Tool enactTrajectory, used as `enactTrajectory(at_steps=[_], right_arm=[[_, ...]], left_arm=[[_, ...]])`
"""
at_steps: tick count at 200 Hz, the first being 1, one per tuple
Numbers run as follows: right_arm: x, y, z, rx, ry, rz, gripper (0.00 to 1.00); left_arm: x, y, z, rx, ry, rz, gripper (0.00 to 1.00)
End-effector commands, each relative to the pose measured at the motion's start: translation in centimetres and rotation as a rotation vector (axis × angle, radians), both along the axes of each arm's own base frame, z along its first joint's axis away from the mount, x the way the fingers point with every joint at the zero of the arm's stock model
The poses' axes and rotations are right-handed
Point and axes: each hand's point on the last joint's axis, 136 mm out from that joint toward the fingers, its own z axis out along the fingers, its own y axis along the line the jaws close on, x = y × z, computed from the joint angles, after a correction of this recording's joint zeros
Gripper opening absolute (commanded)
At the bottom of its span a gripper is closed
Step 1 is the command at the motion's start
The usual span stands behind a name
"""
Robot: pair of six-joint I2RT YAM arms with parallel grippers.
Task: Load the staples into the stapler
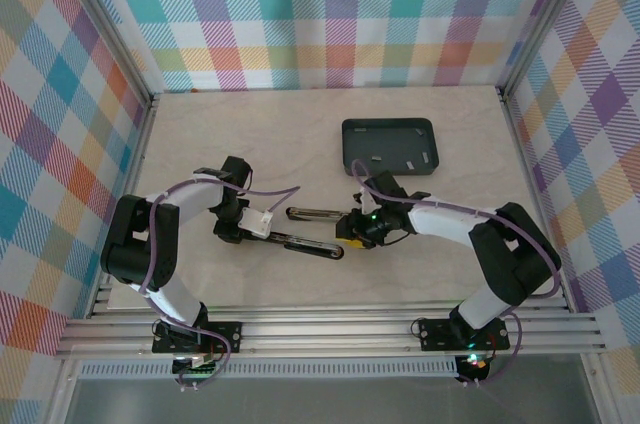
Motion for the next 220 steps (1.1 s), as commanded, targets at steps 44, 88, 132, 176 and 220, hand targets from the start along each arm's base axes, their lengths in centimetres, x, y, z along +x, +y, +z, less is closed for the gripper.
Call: enactTrajectory(at_steps=[44, 88, 132, 176, 220], right_arm=[[-1.5, 0.1, -1.7, 0.011, 0.074, 0.038, 0.36], [-1.9, 0.0, -2.6, -0.01, 0.09, 0.049, 0.3], [-2.2, -0.4, -3.8, -0.063, 0.097, 0.061, 0.27], [-2.5, -1.0, -5.0, -0.122, 0.108, 0.068, 0.26], [-2.5, -0.7, -5.3, -0.133, 0.109, 0.083, 0.26]], left_arm=[[-1.2, 0.5, 0.2, 0.019, 0.046, 0.005, 0.41], [-1.0, 0.4, 0.5, 0.024, 0.045, 0.015, 0.39], [-0.8, 0.2, 1.4, 0.036, 0.043, 0.034, 0.37], [-0.9, -0.6, 3.6, 0.049, 0.05, 0.051, 0.33], [-1.1, -1.1, 6.2, 0.067, 0.037, 0.044, 0.25]])
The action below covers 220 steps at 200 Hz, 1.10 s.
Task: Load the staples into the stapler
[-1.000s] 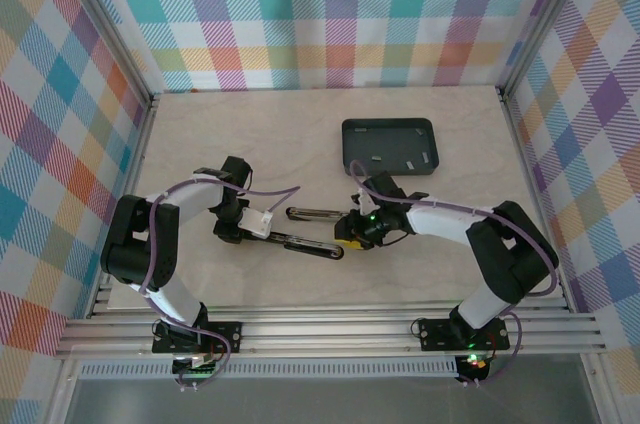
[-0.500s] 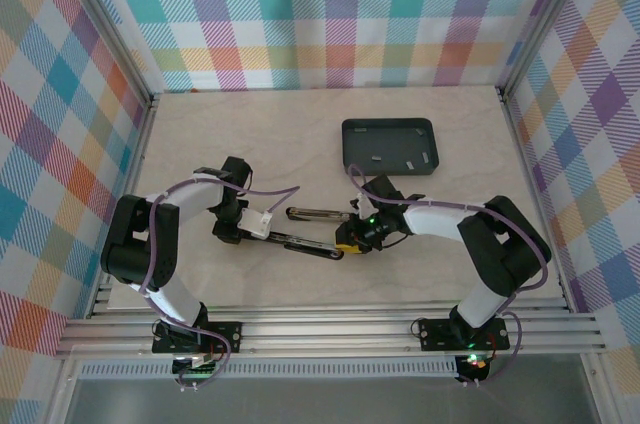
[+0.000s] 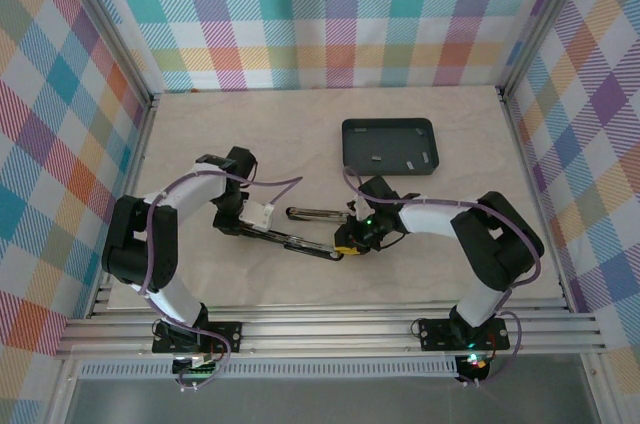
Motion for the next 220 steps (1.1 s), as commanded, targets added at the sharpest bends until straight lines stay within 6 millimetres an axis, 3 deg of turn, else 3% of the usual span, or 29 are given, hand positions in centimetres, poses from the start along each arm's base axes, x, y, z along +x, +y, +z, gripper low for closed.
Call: enactTrajectory(at_steps=[1, 68, 126, 220], right_arm=[[-1.3, -1.4, -2.7, -0.121, 0.047, 0.012, 0.26], [-1.2, -0.8, -2.6, -0.124, 0.029, 0.028, 0.26], [-0.9, -0.5, -2.1, -0.094, 0.004, 0.021, 0.25], [-0.5, 0.0, -1.7, -0.056, -0.024, 0.008, 0.26]], left_arm=[[-0.9, -0.9, 2.7, -0.012, 0.004, 0.0, 0.25], [-0.7, -4.4, 8.7, -0.01, -0.029, -0.02, 0.23], [-1.4, -11.3, 12.2, -0.289, -0.068, 0.004, 0.2], [-1.7, -20.7, 10.4, -0.495, -0.035, -0.039, 0.18]])
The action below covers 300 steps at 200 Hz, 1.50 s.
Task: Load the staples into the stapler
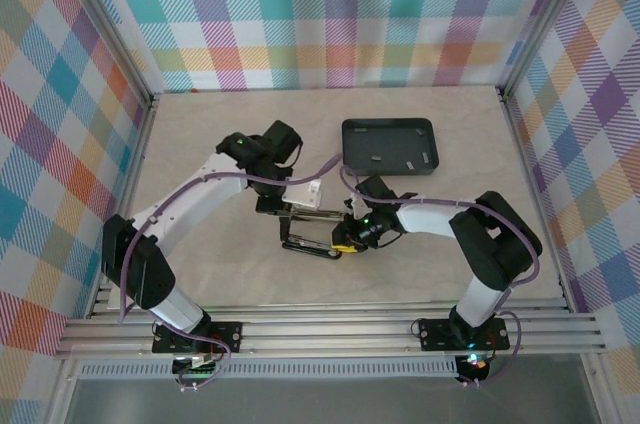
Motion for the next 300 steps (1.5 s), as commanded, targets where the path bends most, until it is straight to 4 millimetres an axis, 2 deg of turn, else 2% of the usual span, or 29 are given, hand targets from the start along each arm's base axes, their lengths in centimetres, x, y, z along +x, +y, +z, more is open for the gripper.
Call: enactTrajectory(at_steps=[1, 26, 62, 108, 142, 154, 168, 180, 195, 222, 250, 267, 300], right_arm=[[-1.1, -0.7, -1.9, -0.059, 0.023, 0.0, 0.26], [-0.9, -0.6, -1.8, -0.052, 0.014, -0.002, 0.26], [-0.7, -0.7, -1.2, -0.046, -0.015, -0.014, 0.26], [-1.0, -1.7, -0.1, -0.053, -0.053, -0.031, 0.35], [-1.7, -3.8, 1.1, -0.063, -0.074, -0.072, 0.36], [-2.2, -4.7, 1.2, -0.08, -0.068, -0.087, 0.38], [-2.5, -5.3, 1.6, -0.081, -0.07, -0.095, 0.39], [-2.6, -5.4, 2.3, -0.07, -0.08, -0.095, 0.4], [-2.5, -4.9, 3.6, -0.033, -0.095, -0.091, 0.41], [-1.7, -3.8, 5.9, 0.012, -0.124, -0.068, 0.43], [-0.8, -2.2, 6.8, 0.02, -0.116, -0.023, 0.45], [-0.3, -1.1, 6.7, 0.012, -0.114, 0.002, 0.48], [0.4, 0.1, 5.9, -0.015, -0.094, 0.034, 0.48]], left_arm=[[-0.7, -5.1, -1.4, -0.138, 0.085, -0.014, 0.18], [-1.4, -7.2, -2.8, -0.161, 0.124, -0.032, 0.15], [-2.5, -8.6, -5.0, -0.137, 0.172, -0.045, 0.12], [-3.4, -8.1, -7.9, -0.065, 0.189, -0.031, 0.12], [-3.9, -8.2, -9.6, -0.035, 0.203, -0.032, 0.14], [-4.0, -8.4, -9.7, -0.031, 0.216, -0.028, 0.17], [-3.9, -8.9, -9.4, -0.052, 0.221, -0.01, 0.29], [-3.9, -9.3, -8.8, -0.082, 0.217, 0.009, 0.36], [-3.3, -9.5, -7.7, -0.12, 0.195, 0.066, 0.42], [-2.2, -9.1, -4.4, -0.242, 0.156, 0.217, 0.48], [-0.8, -6.4, -1.8, -0.327, 0.151, 0.539, 0.59], [-0.4, -3.9, -1.4, -0.324, 0.146, 0.713, 0.62], [-0.6, -0.3, -1.2, -0.414, 0.196, 1.037, 0.64]])
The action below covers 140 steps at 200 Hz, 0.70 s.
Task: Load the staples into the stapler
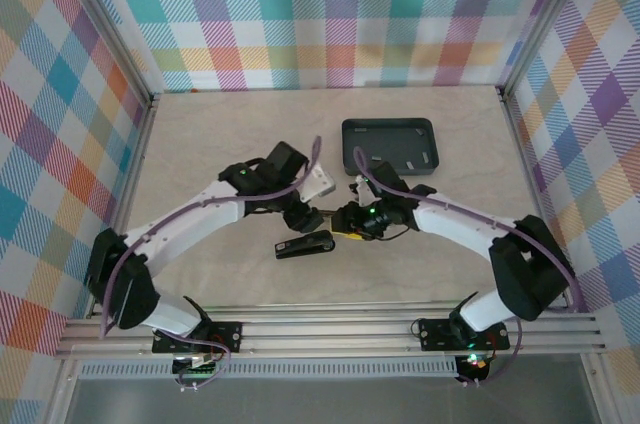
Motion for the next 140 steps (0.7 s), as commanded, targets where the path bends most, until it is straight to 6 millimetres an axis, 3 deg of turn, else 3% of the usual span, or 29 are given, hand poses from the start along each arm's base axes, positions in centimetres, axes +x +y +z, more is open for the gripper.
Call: enactTrajectory(at_steps=[1, 19, 56, 100, 140], right_arm=[[-0.5, 0.7, -0.6, -0.026, 0.033, 0.054, 0.48], [-0.4, 1.4, -0.9, -0.028, 0.045, 0.072, 0.48], [-0.2, 2.1, -2.2, -0.061, 0.066, 0.088, 0.47], [-0.1, 1.7, -4.6, -0.124, 0.101, 0.078, 0.39], [-1.7, 0.7, -8.0, -0.192, 0.171, 0.059, 0.35]], left_arm=[[-0.2, 2.9, -0.7, -0.063, 0.112, 0.332, 0.64], [-0.4, 4.2, -1.2, -0.154, 0.181, 0.507, 0.63], [-2.2, 7.3, -4.7, -0.173, 0.277, 0.741, 0.63], [-3.2, 8.8, -6.3, -0.165, 0.291, 0.809, 0.63], [-3.3, 9.2, -7.6, -0.113, 0.307, 0.819, 0.63]])
